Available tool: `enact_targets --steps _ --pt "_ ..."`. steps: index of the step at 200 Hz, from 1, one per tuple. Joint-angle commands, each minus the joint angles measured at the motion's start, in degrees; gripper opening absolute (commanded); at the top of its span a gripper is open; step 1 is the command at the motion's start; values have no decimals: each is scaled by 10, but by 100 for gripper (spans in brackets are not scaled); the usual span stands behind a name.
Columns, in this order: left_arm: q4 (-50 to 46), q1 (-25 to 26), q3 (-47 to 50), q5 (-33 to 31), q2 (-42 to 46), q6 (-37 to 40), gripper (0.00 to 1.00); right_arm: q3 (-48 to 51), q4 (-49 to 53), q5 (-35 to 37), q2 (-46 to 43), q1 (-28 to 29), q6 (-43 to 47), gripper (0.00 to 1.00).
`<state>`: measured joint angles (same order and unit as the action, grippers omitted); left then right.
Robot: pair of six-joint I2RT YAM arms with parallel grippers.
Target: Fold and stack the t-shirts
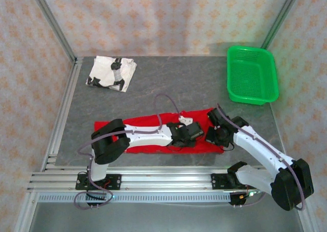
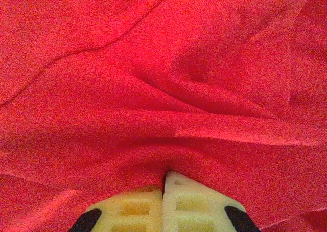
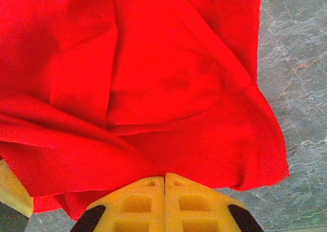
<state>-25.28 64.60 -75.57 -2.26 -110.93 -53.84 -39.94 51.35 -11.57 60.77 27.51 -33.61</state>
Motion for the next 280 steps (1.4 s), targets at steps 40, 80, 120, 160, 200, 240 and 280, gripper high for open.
enact_targets --steps 40,80,120,160,200,240,280 --pt "-58 -6 92 -57 151 -8 0 0 6 21 -12 3 -1 0" --pt "-63 -7 118 -47 189 -1 0 -12 20 38 -9 3 10 0" --pt "-48 -7 155 -39 205 -13 0 -14 33 29 -22 8 5 0" --pt "-45 -7 175 -28 204 -8 0 -15 57 41 -21 35 -16 0" --pt "-36 -2 191 -18 200 2 0 14 83 33 -45 60 -50 10" --pt "-46 9 206 -25 192 -8 12 18 80 40 -118 60 -83 38" --pt "-58 13 212 -56 238 -33 43 -17 56 48 -70 59 -59 41"
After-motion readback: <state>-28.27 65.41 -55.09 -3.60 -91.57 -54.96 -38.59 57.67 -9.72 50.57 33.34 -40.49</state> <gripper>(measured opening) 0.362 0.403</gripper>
